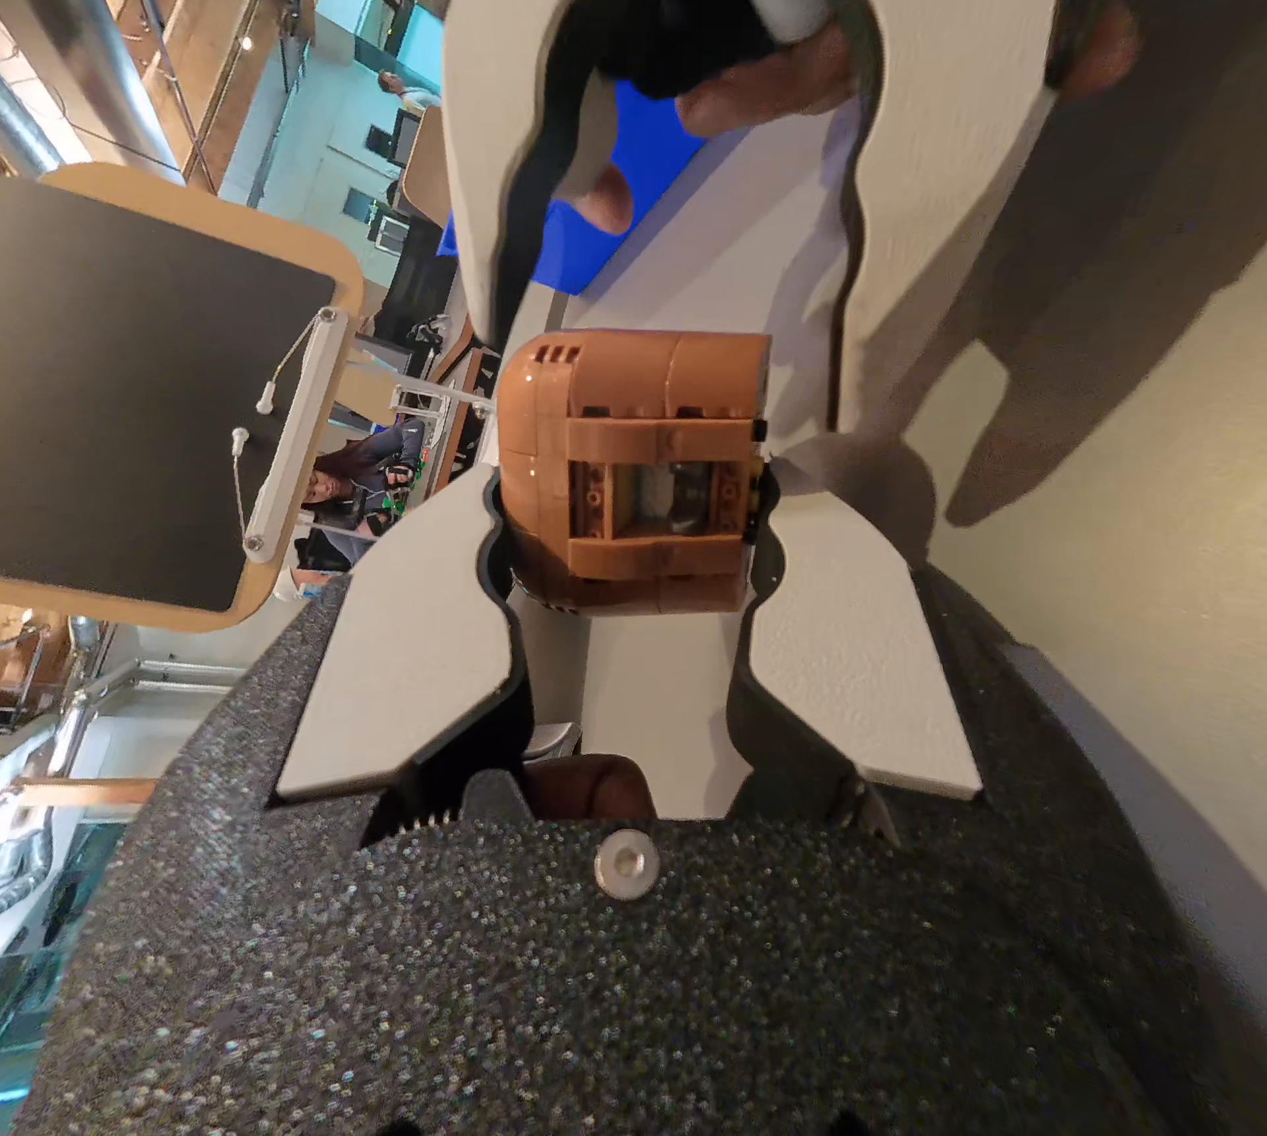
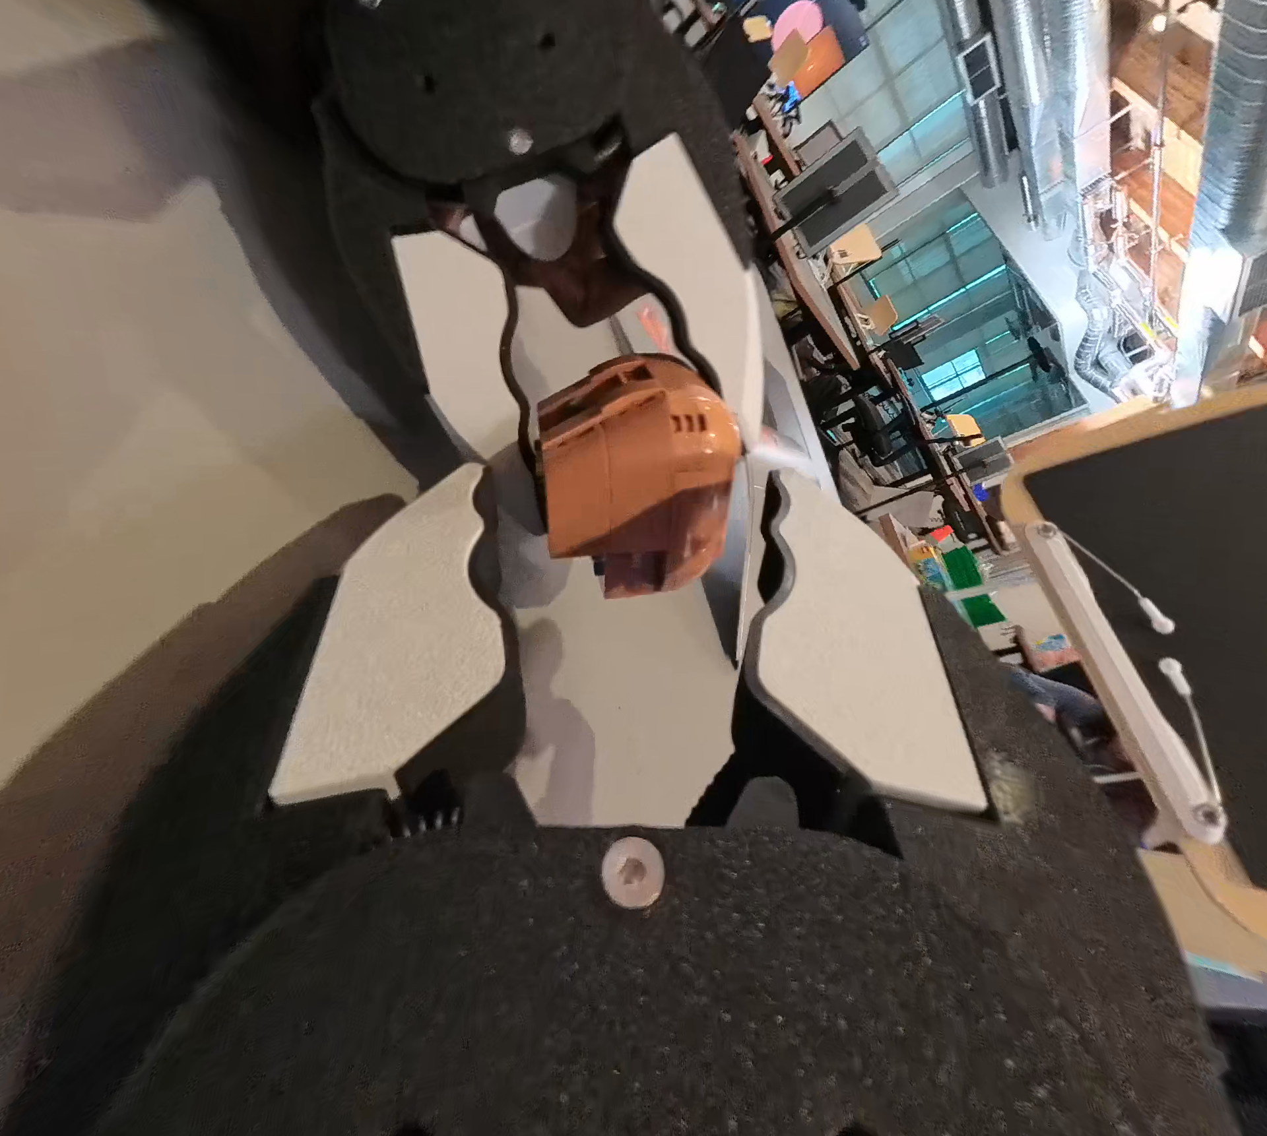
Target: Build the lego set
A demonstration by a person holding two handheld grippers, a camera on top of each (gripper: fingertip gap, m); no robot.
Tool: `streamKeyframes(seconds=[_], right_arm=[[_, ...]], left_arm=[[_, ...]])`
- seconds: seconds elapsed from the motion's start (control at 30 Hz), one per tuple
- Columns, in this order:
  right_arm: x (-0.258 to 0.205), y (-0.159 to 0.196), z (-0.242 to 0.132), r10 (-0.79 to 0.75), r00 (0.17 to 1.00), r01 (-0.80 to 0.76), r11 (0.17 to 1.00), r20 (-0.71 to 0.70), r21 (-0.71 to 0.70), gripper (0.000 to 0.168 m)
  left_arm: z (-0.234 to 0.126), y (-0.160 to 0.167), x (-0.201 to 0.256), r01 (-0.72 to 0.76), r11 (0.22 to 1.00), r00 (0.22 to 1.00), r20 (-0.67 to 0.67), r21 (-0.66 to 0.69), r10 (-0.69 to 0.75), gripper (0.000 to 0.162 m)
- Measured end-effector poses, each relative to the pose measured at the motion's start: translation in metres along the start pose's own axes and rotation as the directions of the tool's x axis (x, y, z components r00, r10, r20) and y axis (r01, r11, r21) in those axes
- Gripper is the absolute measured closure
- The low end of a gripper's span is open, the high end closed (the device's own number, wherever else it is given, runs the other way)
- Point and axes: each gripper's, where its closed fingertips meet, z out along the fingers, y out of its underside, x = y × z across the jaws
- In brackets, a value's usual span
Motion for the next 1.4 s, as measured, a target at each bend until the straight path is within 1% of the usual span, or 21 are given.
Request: streamKeyframes(seconds=[0.1, 0.2, 0.27, 0.33, 0.43, 0.57, 0.73, 0.8, 0.87, 0.93, 1.3, 1.4], right_arm=[[-0.006, 0.008, 0.005, -0.072, 0.997, 0.072, 0.996, 0.007, -0.054, 0.094], [-0.009, 0.011, 0.006, -0.126, 0.992, 0.126, 0.989, -0.001, -0.072, 0.103], [-0.01, 0.014, 0.005, -0.135, 0.991, 0.135, 0.988, 0.002, -0.081, 0.106], [-0.01, 0.013, 0.005, -0.123, 0.992, 0.123, 0.99, 0.004, -0.071, 0.107], [-0.006, 0.009, 0.002, -0.101, 0.995, 0.101, 0.994, -0.004, -0.042, 0.108], [-0.003, 0.004, -0.001, -0.085, 0.996, 0.085, 0.996, -0.027, 0.001, 0.108], [0.002, -0.008, -0.007, -0.041, 0.998, 0.045, 0.995, -0.042, 0.093, 0.108], [0.002, -0.011, -0.008, -0.035, 0.998, 0.04, 0.992, -0.044, 0.116, 0.108], [0.0, -0.013, -0.008, -0.047, 0.998, 0.052, 0.991, -0.044, 0.124, 0.109], [-0.003, -0.013, -0.007, -0.063, 0.997, 0.067, 0.99, -0.038, 0.126, 0.109], [-0.004, -0.012, -0.008, -0.051, 0.999, 0.053, 0.991, -0.02, 0.124, 0.109], [-0.004, -0.009, -0.007, -0.054, 0.998, 0.055, 0.993, -0.017, 0.106, 0.109]], left_arm=[[-0.001, -0.004, 0.005, -0.032, 0.999, 0.999, -0.019, 0.009, 0.032, 0.093], [-0.001, -0.005, 0.01, -0.077, 0.997, 0.996, -0.034, 0.002, 0.077, 0.093], [0.0, -0.003, 0.013, -0.097, 0.995, 0.994, -0.046, -0.006, 0.097, 0.093], [0.0, -0.004, 0.013, -0.093, 0.996, 0.994, -0.055, -0.007, 0.093, 0.093], [-0.002, -0.008, 0.009, -0.071, 0.997, 0.996, -0.044, 0.015, 0.071, 0.092], [-0.005, -0.009, 0.004, -0.001, 0.998, 0.999, -0.054, 0.06, 0.004, 0.091], [-0.014, -0.016, -0.004, 0.089, 0.981, 0.994, -0.077, 0.173, -0.077, 0.086], [-0.015, -0.018, -0.003, 0.083, 0.978, 0.994, -0.082, 0.19, -0.069, 0.088], [-0.014, -0.016, 0.0, 0.059, 0.981, 0.995, -0.084, 0.183, -0.044, 0.092], [-0.012, -0.015, 0.003, 0.047, 0.984, 0.996, -0.086, 0.173, -0.032, 0.092], [-0.012, -0.014, 0.005, 0.06, 0.987, 0.993, -0.11, 0.152, -0.044, 0.094], [-0.008, -0.012, 0.006, 0.058, 0.99, 0.993, -0.105, 0.128, -0.045, 0.094]])
